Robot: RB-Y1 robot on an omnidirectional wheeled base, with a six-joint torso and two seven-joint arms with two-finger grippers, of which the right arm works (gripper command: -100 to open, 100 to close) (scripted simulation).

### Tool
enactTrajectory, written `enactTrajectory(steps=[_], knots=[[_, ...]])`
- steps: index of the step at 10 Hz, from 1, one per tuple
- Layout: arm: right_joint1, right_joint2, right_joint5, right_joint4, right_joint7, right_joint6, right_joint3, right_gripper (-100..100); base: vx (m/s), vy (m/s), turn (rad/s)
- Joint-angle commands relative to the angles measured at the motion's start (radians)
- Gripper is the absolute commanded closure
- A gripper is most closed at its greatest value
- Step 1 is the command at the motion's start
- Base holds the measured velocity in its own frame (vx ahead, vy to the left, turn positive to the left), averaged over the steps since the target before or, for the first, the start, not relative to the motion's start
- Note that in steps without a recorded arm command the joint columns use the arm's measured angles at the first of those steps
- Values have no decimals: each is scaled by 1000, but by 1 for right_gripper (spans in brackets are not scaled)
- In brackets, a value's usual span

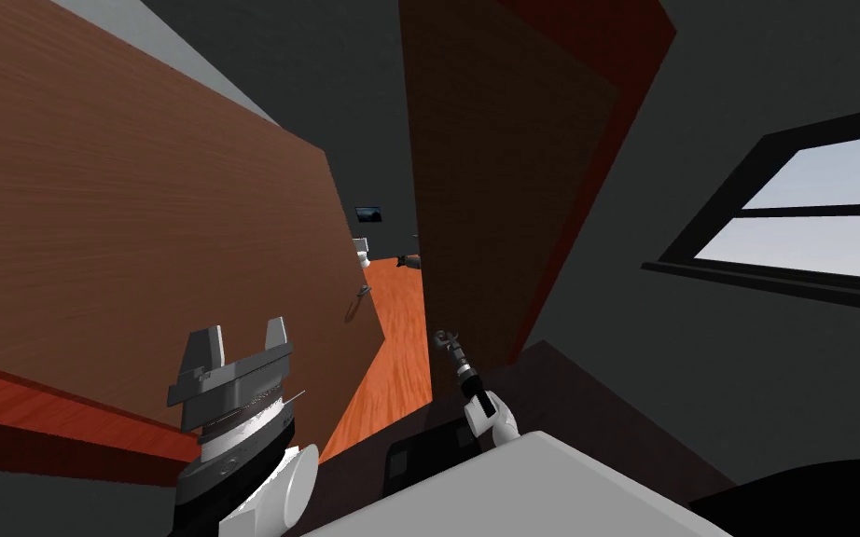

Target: Push the door open

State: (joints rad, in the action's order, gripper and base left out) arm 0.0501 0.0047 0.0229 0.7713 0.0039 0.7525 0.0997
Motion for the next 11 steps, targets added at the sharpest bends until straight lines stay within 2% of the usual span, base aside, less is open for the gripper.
enactTrajectory(steps=[1, 2, 7, 11], knots=[[0, 0, 0, 0, 0, 0, 0, -100, 96, 9, 5], [0, 0, 0, 0, 0, 0, 0, 100, -12, 0, -4], [0, 0, 0, 0, 0, 0, 0, 100, -9, -2, 5], [9, -23, -13, -2, 12, 1, -29, 100, 144, 50, -35]])
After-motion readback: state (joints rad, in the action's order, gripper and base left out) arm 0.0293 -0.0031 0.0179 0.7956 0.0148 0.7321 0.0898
